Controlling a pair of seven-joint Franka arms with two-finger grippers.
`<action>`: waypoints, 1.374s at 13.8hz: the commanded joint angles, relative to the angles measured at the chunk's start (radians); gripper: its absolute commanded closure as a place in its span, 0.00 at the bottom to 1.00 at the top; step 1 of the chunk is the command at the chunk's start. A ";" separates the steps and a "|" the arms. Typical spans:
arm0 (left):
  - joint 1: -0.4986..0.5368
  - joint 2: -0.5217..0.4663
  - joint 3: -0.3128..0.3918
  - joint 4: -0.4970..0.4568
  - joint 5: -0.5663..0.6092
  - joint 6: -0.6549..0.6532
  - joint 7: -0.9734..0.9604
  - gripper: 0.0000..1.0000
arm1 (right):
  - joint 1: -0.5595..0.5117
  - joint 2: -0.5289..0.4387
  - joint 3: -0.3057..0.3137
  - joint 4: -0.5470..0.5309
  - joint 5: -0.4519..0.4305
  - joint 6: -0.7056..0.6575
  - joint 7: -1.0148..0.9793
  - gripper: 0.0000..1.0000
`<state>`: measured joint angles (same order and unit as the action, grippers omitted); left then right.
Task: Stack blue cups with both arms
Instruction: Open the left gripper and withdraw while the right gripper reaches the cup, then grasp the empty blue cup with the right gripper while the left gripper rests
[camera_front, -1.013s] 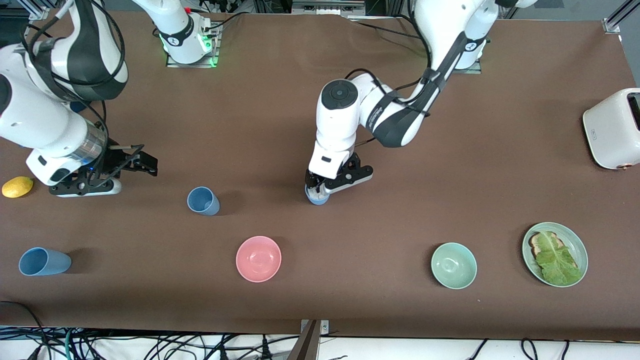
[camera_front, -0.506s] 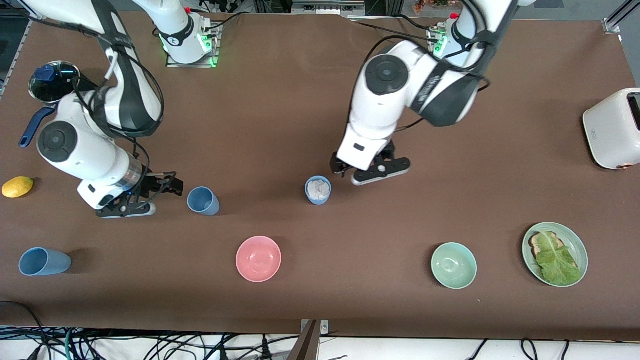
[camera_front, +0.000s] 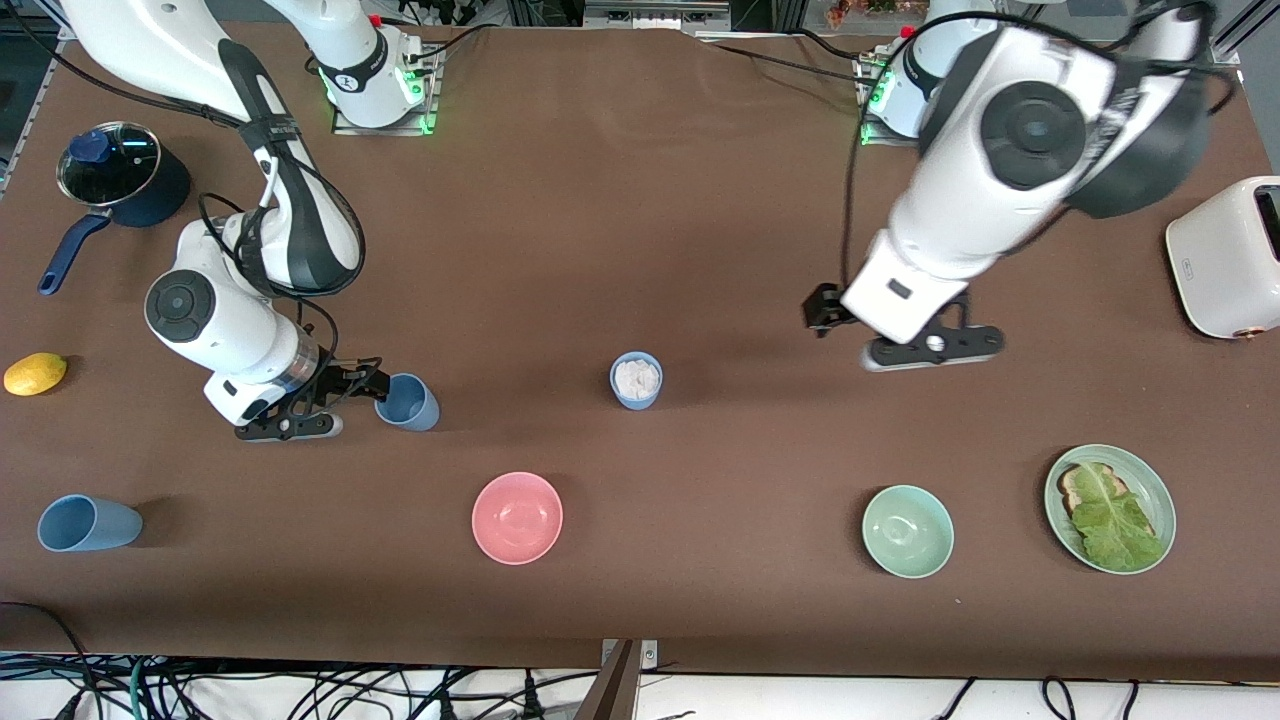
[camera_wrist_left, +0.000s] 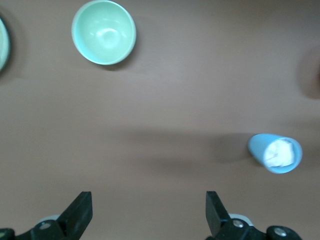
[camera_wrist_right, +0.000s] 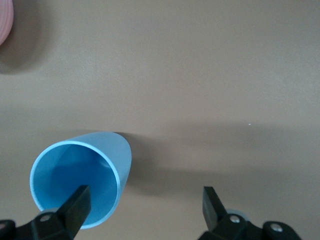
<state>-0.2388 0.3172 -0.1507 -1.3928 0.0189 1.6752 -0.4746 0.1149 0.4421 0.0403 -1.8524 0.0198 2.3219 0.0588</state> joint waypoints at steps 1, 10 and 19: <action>0.108 -0.047 -0.006 -0.015 -0.027 -0.061 0.187 0.00 | 0.009 -0.002 0.006 -0.002 -0.009 0.022 -0.001 0.02; 0.243 -0.144 0.075 -0.031 -0.011 -0.109 0.234 0.00 | 0.045 0.026 0.004 -0.022 0.000 0.068 -0.008 0.04; 0.259 -0.196 0.137 -0.063 -0.025 -0.132 0.372 0.00 | 0.040 0.036 0.003 -0.033 0.002 0.071 -0.010 0.52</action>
<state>0.0119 0.1503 -0.0173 -1.4226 0.0183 1.5168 -0.2101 0.1605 0.4840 0.0400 -1.8728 0.0202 2.3763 0.0599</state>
